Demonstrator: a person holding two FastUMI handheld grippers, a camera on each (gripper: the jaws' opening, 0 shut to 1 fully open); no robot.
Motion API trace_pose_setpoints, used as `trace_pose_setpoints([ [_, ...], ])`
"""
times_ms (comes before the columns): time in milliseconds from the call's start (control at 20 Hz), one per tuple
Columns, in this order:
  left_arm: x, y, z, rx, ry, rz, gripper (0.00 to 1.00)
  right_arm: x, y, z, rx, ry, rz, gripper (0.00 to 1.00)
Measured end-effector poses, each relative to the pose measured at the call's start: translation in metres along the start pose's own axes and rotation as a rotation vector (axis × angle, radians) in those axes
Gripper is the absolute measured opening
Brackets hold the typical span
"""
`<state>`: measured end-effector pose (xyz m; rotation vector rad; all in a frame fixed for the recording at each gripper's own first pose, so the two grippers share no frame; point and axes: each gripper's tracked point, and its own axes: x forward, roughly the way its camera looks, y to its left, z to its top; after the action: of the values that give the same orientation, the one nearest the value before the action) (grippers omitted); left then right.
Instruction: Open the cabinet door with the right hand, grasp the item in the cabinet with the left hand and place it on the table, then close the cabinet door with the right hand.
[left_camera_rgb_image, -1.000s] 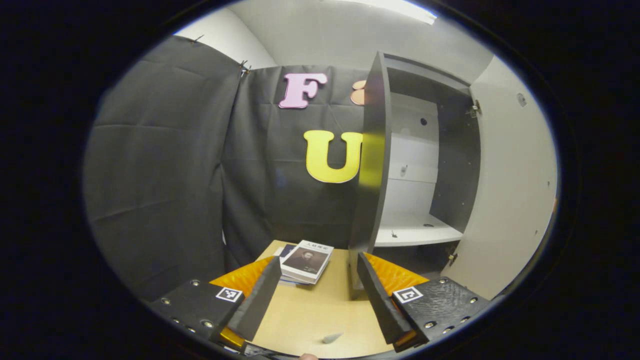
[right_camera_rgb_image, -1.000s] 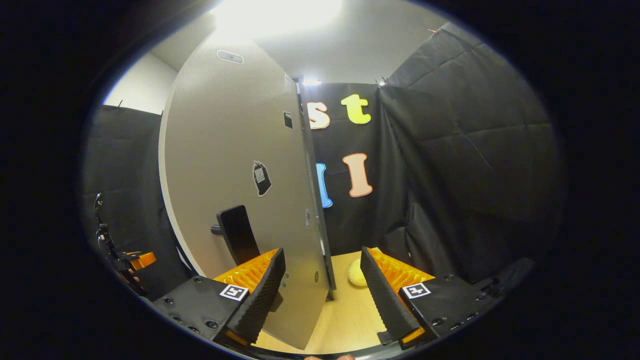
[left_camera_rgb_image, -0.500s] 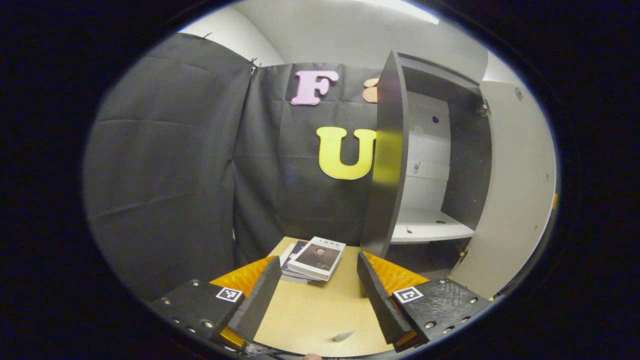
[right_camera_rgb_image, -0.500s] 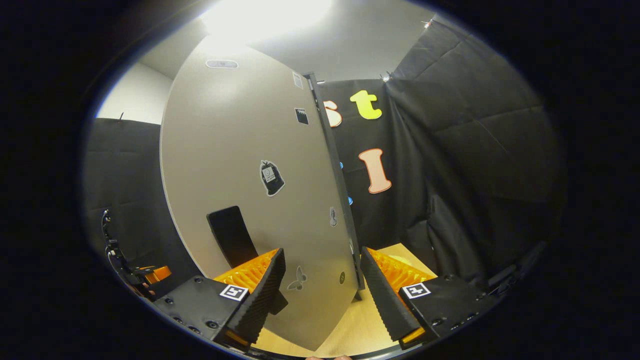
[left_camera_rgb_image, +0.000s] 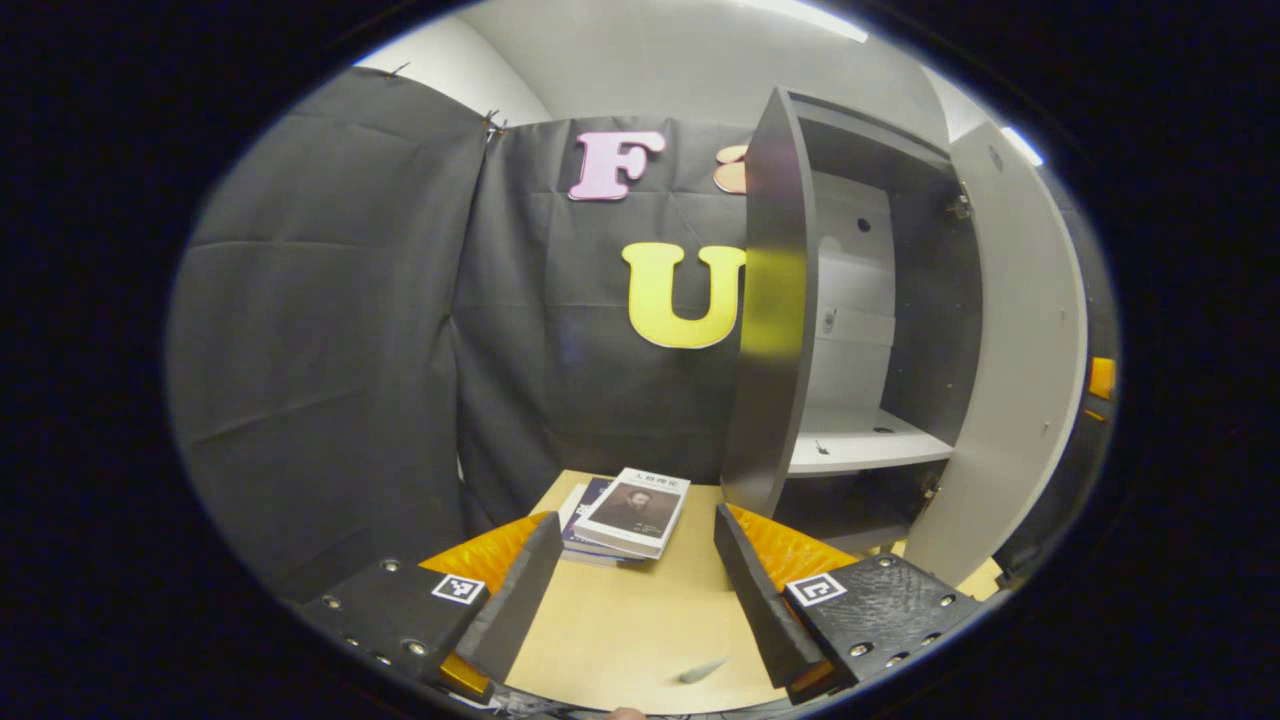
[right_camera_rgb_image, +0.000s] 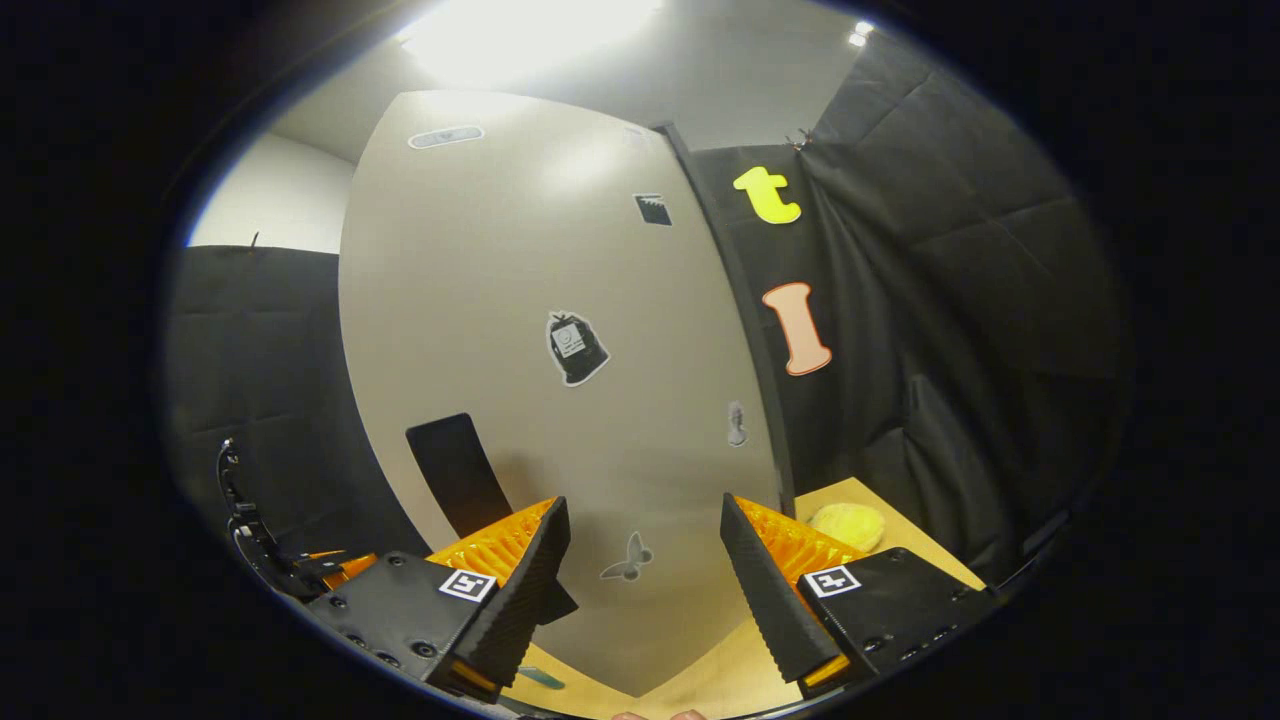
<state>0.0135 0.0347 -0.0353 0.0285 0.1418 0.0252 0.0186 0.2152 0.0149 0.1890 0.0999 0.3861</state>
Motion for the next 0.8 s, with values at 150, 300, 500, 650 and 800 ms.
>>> trace_pose_setpoints([
  [150,0.004,0.004,0.002,-0.011,0.001,-0.027,0.92,0.022,0.032,-0.008,-0.011,0.013,0.048,0.96],
  [300,0.007,0.015,0.006,-0.017,-0.001,-0.029,0.96,0.04,0.052,-0.015,-0.067,0.031,0.061,0.96],
  [500,0.008,0.014,0.009,-0.038,-0.017,-0.057,0.94,0.046,0.056,-0.014,-0.156,0.027,0.049,0.97],
  [650,0.002,0.003,0.016,-0.031,-0.061,-0.08,0.94,0.05,0.048,-0.013,-0.184,0.046,0.012,0.98],
  [800,-0.001,-0.022,0.026,-0.018,-0.092,-0.104,0.93,0.06,0.019,-0.009,-0.173,0.046,-0.022,0.98],
])
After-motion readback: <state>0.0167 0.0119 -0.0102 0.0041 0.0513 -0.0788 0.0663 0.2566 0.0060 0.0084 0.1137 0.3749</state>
